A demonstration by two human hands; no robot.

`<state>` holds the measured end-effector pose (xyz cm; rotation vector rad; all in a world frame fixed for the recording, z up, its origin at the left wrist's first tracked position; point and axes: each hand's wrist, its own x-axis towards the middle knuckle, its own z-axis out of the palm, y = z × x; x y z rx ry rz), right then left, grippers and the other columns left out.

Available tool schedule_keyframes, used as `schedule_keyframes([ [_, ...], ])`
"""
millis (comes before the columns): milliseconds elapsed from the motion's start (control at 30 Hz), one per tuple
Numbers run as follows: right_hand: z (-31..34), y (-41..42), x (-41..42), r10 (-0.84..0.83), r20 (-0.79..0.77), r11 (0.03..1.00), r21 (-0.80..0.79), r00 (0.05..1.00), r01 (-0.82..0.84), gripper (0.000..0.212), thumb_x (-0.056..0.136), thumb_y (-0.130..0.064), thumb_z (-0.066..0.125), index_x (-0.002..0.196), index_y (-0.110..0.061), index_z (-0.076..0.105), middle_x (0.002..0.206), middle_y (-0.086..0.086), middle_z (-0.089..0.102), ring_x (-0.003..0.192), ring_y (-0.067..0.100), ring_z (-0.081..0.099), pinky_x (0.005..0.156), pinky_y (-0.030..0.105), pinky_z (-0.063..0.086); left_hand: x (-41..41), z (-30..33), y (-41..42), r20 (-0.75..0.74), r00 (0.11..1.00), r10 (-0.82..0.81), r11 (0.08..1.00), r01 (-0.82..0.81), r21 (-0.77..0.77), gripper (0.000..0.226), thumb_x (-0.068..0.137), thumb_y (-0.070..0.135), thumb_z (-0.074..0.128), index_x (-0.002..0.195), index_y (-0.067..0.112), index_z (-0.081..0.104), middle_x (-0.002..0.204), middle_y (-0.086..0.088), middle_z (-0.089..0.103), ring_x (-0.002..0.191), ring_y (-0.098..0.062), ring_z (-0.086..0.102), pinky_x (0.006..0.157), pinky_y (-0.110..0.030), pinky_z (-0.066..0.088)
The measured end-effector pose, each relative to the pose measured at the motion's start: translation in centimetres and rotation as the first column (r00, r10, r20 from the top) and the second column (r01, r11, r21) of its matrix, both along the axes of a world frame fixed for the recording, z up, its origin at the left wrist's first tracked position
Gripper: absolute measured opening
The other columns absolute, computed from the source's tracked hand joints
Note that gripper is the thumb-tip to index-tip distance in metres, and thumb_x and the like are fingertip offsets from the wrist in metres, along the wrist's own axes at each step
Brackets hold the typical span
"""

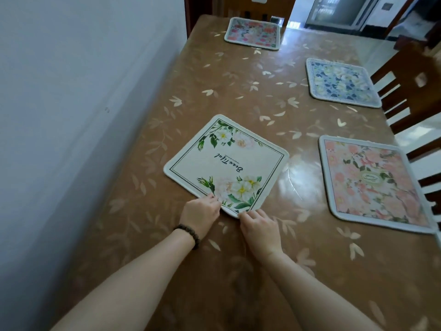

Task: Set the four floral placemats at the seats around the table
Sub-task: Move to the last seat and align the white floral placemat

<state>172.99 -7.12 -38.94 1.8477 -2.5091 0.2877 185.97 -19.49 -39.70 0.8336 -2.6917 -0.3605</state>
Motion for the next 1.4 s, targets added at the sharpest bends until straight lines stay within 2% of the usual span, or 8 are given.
schedule_keyframes([
  [233, 0.5, 6.8, 8.8, 0.031, 0.060, 0.999, 0.034, 0.998, -0.033, 0.022, 0.055, -0.016, 0.085, 0.061, -0.020, 0.064, 0.058, -0.005, 0.060, 0.053, 0.018, 0.058, 0.040, 0.022, 0.037, 8.7, 0.2, 6.0, 0.014, 0.999, -0.037, 0.993, 0.036, 0.108, 0.015, 0.071, 0.004, 0.077, 0.085, 0.009, 0.075, 0.097, -0.005, 0.073, 0.094, -0.021, 0.068, 0.072, -0.038, 0.058],
  [367, 0.7, 8.2, 13.4, 0.034, 0.176, 0.999, 0.020, 0.984, -0.038, 0.018, 0.067, -0.019, 0.076, 0.058, -0.017, 0.061, 0.055, -0.001, 0.057, 0.053, 0.021, 0.056, 0.040, 0.025, 0.038, 13.2, -0.3, 7.6, 0.051, 0.999, 0.008, 0.978, -0.019, 0.205, 0.021, 0.082, 0.002, 0.066, 0.102, 0.004, 0.072, 0.118, -0.012, 0.064, 0.116, -0.027, 0.057, 0.100, -0.037, 0.042],
  [500, 0.4, 8.1, 15.7, 0.073, 0.291, 0.989, 0.100, 0.954, -0.107, 0.022, 0.090, -0.028, 0.052, 0.081, -0.013, 0.065, 0.082, 0.006, 0.064, 0.082, 0.027, 0.058, 0.062, 0.036, 0.047, 15.4, -0.6, 9.0, 0.082, 0.981, 0.176, 0.921, -0.193, 0.339, 0.033, 0.091, 0.006, 0.054, 0.123, 0.008, 0.060, 0.141, -0.014, 0.044, 0.136, -0.025, 0.033, 0.110, -0.031, 0.026],
  [600, 0.5, 8.0, 14.4, 0.119, 0.330, 0.979, 0.118, 0.936, -0.166, 0.032, 0.092, -0.039, 0.049, 0.104, -0.014, 0.065, 0.110, 0.007, 0.061, 0.107, 0.027, 0.050, 0.087, 0.038, 0.044, 15.5, -0.6, 10.1, 0.137, 0.940, 0.313, 0.843, -0.342, 0.416, 0.047, 0.095, 0.020, 0.046, 0.141, 0.015, 0.039, 0.151, -0.014, 0.028, 0.142, -0.023, 0.017, 0.112, -0.033, 0.018],
  [733, 0.2, 7.4, 8.1, -0.005, 0.302, 0.985, 0.166, 0.953, -0.048, 0.047, 0.092, -0.049, 0.044, 0.131, -0.024, 0.050, 0.145, 0.009, 0.041, 0.135, 0.029, 0.032, 0.106, 0.044, 0.036, 14.1, -0.7, 11.4, 0.232, 0.899, 0.371, 0.794, -0.437, 0.423, 0.067, 0.094, 0.047, 0.040, 0.149, 0.020, 0.014, 0.155, -0.016, 0.013, 0.144, -0.026, 0.004, 0.115, -0.038, 0.010],
  [933, -0.7, 6.9, -1.8, -0.246, 0.244, 0.917, 0.371, 0.938, 0.144, 0.074, 0.087, -0.063, 0.045, 0.148, -0.032, 0.019, 0.159, 0.015, 0.003, 0.146, 0.031, 0.001, 0.116, 0.045, 0.011, 11.9, -1.1, 13.1, 0.462, 0.809, 0.364, 0.762, -0.544, 0.351, 0.121, 0.054, 0.095, 0.033, 0.145, 0.032, -0.015, 0.156, -0.016, -0.006, 0.143, -0.029, -0.009, 0.114, -0.044, 0.003],
  [1067, -1.5, 6.9, -3.4, -0.260, 0.278, 0.901, 0.414, 0.925, 0.130, 0.079, 0.083, -0.066, 0.049, 0.148, -0.035, 0.017, 0.159, 0.014, 0.001, 0.146, 0.029, 0.000, 0.117, 0.042, 0.010, 11.2, -1.8, 14.1, 0.534, 0.779, 0.328, 0.802, -0.528, 0.278, 0.134, 0.048, 0.091, 0.051, 0.140, 0.034, -0.028, 0.154, -0.016, -0.018, 0.140, -0.030, -0.020, 0.113, -0.045, -0.005],
  [1400, -1.2, 8.4, -1.6, -0.301, 0.231, 0.916, 0.341, 0.925, 0.213, 0.069, 0.084, -0.064, 0.049, 0.143, -0.032, 0.030, 0.155, 0.020, 0.016, 0.142, 0.035, 0.013, 0.114, 0.045, 0.019, 11.7, -1.8, 10.8, 0.401, 0.874, 0.273, 0.822, -0.428, 0.375, 0.128, 0.054, 0.072, 0.071, 0.146, 0.035, -0.011, 0.156, -0.009, -0.012, 0.142, -0.018, -0.015, 0.112, -0.033, -0.007],
])
